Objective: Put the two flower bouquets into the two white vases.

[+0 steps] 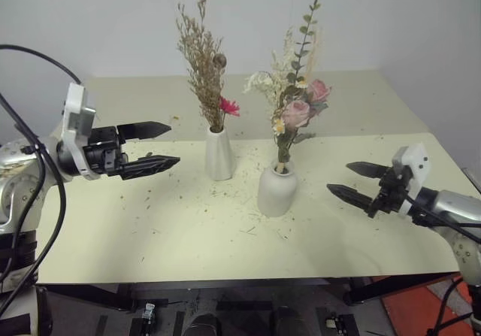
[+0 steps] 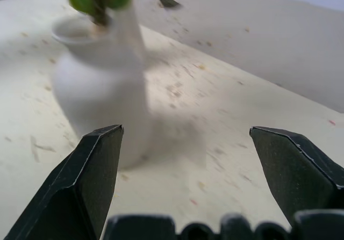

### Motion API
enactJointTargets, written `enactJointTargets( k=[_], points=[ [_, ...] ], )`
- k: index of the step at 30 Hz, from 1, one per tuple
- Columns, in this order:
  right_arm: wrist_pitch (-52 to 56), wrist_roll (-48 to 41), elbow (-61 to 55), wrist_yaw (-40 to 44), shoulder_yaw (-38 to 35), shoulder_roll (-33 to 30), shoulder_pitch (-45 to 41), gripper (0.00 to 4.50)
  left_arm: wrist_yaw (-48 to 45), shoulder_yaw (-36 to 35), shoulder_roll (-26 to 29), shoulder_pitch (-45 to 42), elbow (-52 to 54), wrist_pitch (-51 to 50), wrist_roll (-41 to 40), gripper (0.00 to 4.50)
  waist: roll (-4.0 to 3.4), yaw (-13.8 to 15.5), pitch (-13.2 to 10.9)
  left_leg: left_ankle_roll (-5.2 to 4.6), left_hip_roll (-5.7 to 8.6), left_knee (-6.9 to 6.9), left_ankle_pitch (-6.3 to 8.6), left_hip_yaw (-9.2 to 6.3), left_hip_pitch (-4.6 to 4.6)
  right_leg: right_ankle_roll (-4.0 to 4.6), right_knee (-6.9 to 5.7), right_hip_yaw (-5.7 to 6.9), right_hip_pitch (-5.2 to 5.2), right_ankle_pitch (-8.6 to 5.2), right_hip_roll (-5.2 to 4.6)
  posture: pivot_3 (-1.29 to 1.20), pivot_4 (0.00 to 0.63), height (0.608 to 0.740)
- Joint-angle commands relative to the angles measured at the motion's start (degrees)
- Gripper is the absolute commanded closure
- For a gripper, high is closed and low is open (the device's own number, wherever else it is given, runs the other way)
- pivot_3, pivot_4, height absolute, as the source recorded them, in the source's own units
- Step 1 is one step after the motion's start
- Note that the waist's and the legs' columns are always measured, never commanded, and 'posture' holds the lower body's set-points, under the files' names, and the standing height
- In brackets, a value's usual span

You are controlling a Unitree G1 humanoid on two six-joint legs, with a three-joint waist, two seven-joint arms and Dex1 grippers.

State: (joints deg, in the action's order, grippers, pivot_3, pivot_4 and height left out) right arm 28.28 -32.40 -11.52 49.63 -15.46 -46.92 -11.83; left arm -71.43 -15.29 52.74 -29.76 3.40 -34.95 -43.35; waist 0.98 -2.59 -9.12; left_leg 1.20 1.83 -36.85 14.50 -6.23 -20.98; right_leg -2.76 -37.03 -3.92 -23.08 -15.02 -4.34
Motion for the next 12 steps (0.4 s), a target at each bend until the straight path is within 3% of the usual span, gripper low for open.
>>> enactJointTargets(
  k=[1,12],
  points=[
    [-2.1,0.19,0.19,1.41,-2.66,-1.59,-1.24,0.01,-0.62,-1.58,-0.08,1.1,-0.36,2.99,1.03,0.0,0.0,0.01,0.0,0.0,0.0,0.0,0.0,0.0,0.0,0.0,0.0,0.0,0.0,0.0,0.0,0.0,0.15,0.74],
    [-0.79,-1.41,-0.5,5.36,-3.82,-4.66,-1.78,0.01,-0.31,-2.18,-0.06,5.49,1.15,5.34,2.51,0.0,0.0,0.08,0.0,0.0,0.0,0.0,0.0,0.0,0.0,0.0,0.0,-0.01,0.01,0.0,-0.02,0.0,0.15,0.74]
  ],
)
